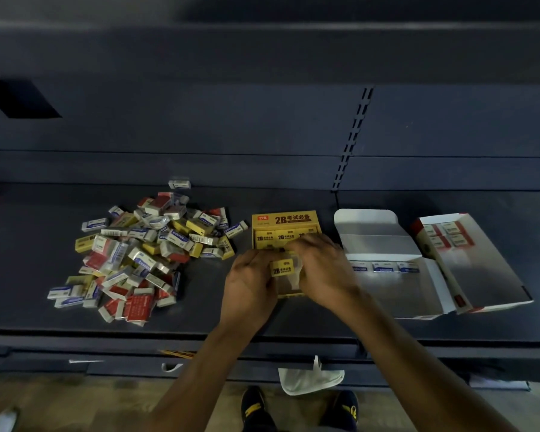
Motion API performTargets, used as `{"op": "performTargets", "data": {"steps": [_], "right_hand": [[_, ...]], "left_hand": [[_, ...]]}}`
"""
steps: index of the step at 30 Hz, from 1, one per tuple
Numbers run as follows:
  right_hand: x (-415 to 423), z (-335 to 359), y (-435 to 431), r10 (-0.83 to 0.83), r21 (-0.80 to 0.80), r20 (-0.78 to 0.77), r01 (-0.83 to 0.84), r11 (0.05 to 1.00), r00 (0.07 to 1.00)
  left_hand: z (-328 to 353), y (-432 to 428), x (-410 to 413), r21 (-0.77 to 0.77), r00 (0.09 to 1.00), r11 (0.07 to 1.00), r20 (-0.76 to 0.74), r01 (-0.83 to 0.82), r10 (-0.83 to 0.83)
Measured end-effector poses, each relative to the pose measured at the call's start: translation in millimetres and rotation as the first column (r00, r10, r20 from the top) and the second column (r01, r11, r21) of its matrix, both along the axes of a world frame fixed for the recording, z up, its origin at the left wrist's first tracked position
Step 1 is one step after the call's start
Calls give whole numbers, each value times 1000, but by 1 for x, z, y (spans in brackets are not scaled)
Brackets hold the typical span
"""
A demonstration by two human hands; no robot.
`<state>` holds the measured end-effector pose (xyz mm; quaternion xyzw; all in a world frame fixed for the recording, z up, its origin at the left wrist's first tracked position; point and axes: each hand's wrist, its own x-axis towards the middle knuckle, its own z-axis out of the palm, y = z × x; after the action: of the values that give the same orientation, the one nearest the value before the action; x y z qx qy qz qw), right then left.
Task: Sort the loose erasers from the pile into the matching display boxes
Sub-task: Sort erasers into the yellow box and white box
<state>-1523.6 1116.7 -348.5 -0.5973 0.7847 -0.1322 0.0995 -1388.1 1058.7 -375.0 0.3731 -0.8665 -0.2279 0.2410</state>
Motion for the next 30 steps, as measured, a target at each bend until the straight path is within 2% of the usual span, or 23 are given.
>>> {"op": "performTargets", "data": {"steps": [6,11,18,30], "right_hand": [[27,1,5,72,-117,86,-62,991,994],[36,-5,5,15,-211,127,13,977,992],[31,-11,-1,-40,-109,132,54,993,991],[35,-14,-23,-28,-33,71,31,999,997]], "left_hand": [[4,-1,10,22,999,999,-40,-29,30],[4,0,19,37,998,999,-61,-29,31],[-4,2,28,103,993,988,-16,-111,114],[-6,2,33,126,996,988,17,-93,92]]}}
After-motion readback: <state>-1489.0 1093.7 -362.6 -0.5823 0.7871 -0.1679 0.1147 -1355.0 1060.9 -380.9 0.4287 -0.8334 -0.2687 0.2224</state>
